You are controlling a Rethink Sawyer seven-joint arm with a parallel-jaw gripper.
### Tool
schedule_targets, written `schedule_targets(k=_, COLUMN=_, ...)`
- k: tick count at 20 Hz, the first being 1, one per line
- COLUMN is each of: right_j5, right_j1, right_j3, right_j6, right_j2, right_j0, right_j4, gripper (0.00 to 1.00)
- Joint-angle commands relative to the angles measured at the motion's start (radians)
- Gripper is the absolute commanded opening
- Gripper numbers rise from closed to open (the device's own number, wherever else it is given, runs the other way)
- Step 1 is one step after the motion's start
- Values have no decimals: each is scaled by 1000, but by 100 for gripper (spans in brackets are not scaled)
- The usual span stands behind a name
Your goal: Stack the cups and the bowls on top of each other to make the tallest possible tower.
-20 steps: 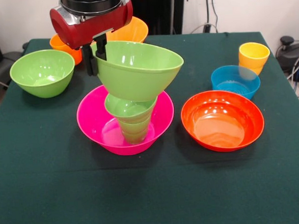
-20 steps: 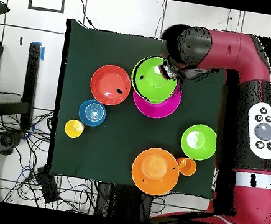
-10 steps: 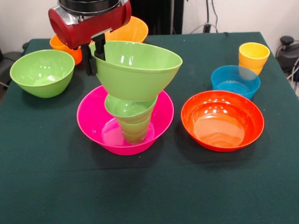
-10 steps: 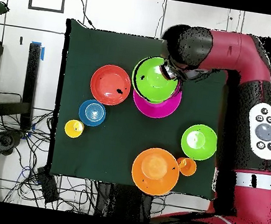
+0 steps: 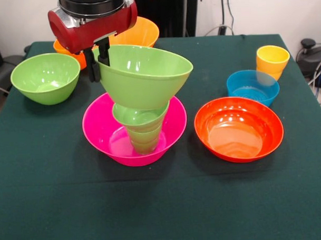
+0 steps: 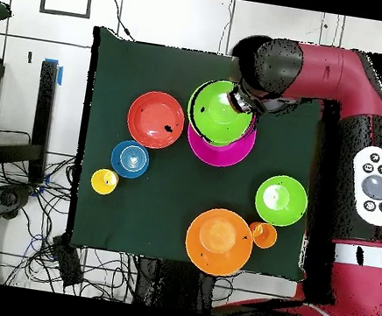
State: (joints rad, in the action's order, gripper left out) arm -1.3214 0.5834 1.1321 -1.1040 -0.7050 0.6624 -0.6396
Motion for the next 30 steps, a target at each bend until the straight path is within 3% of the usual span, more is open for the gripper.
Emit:
schedule_targets(k=1, right_j5=16, right_j1=-61, right_j3=-14, right_j6=287, right_j2=-1, right_j0=2, right_j4=-63, gripper=0)
schedule_targets(k=30, right_j5=60, right_j1=-53, right_j3=37, right_j6=268, right_j2=-6, right_j0=2, right_j4=-67, gripper=0)
